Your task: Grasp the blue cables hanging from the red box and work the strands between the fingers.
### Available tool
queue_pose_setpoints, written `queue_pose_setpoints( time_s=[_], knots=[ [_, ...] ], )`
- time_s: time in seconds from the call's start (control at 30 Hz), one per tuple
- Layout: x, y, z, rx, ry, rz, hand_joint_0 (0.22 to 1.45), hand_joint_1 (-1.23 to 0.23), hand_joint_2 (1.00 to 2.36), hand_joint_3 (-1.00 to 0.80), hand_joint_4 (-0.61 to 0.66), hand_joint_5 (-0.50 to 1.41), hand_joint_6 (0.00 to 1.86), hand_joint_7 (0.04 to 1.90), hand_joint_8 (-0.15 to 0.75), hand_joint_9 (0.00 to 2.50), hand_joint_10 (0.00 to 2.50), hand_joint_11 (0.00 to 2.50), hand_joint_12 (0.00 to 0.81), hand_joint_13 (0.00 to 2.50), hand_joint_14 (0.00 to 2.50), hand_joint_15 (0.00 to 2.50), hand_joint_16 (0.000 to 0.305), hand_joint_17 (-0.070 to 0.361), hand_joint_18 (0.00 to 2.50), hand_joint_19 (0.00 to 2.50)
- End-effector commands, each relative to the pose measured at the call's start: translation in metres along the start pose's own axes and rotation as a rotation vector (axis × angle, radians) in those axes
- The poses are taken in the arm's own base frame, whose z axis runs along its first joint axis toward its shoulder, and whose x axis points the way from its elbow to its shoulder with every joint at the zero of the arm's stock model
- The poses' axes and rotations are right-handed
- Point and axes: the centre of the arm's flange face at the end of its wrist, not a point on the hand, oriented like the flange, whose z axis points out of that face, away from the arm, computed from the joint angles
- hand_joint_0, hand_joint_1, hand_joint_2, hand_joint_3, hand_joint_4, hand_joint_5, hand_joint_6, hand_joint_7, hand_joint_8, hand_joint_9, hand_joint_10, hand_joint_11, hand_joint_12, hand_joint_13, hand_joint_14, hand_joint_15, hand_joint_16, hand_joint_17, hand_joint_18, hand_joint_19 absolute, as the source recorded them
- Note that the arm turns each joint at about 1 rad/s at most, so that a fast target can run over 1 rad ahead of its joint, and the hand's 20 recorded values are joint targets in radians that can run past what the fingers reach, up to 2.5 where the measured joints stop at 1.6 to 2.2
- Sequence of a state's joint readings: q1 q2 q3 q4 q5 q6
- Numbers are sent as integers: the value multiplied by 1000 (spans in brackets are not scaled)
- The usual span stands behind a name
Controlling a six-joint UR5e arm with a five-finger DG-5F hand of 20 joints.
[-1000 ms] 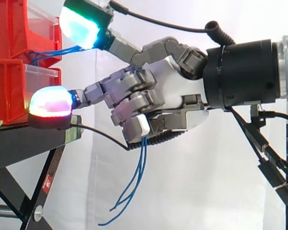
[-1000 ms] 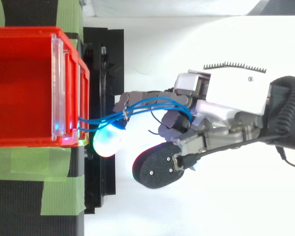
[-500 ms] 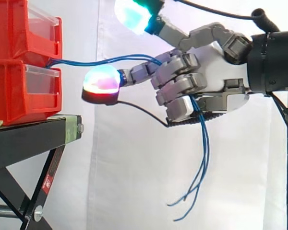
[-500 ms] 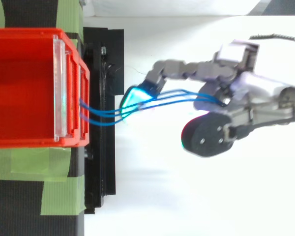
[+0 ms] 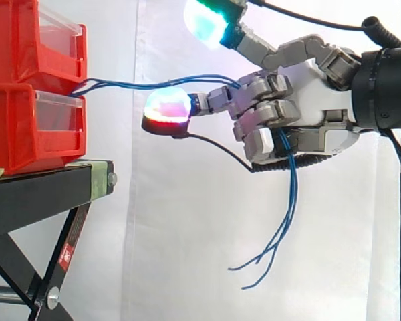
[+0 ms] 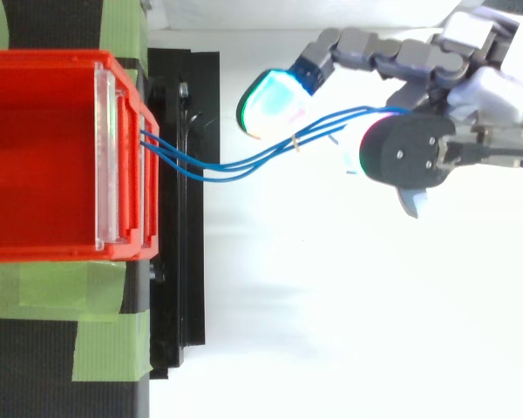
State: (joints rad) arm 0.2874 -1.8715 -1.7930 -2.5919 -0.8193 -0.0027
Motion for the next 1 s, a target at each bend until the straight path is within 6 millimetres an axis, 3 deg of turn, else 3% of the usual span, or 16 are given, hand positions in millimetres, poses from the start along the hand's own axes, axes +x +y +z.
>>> queue_pose_setpoints(
  time_s=[0.0,0.5,0.97],
  knots=[
    [5,0,-3,-2,-10,0,793,-579,1001,-973,211,73,79,1204,545,1326,2500,2500,672,1690,2500,1934,201,151,1950,713],
    [33,1,-14,-23,-7,-84,845,-630,1002,-945,198,53,298,1141,545,1326,2500,2500,672,1690,2500,1934,201,151,1950,713],
    [44,2,-23,-23,-45,-77,877,-659,1001,-969,188,87,412,1116,545,1326,2500,2500,672,1690,2500,1934,201,151,1950,713]
  ],
)
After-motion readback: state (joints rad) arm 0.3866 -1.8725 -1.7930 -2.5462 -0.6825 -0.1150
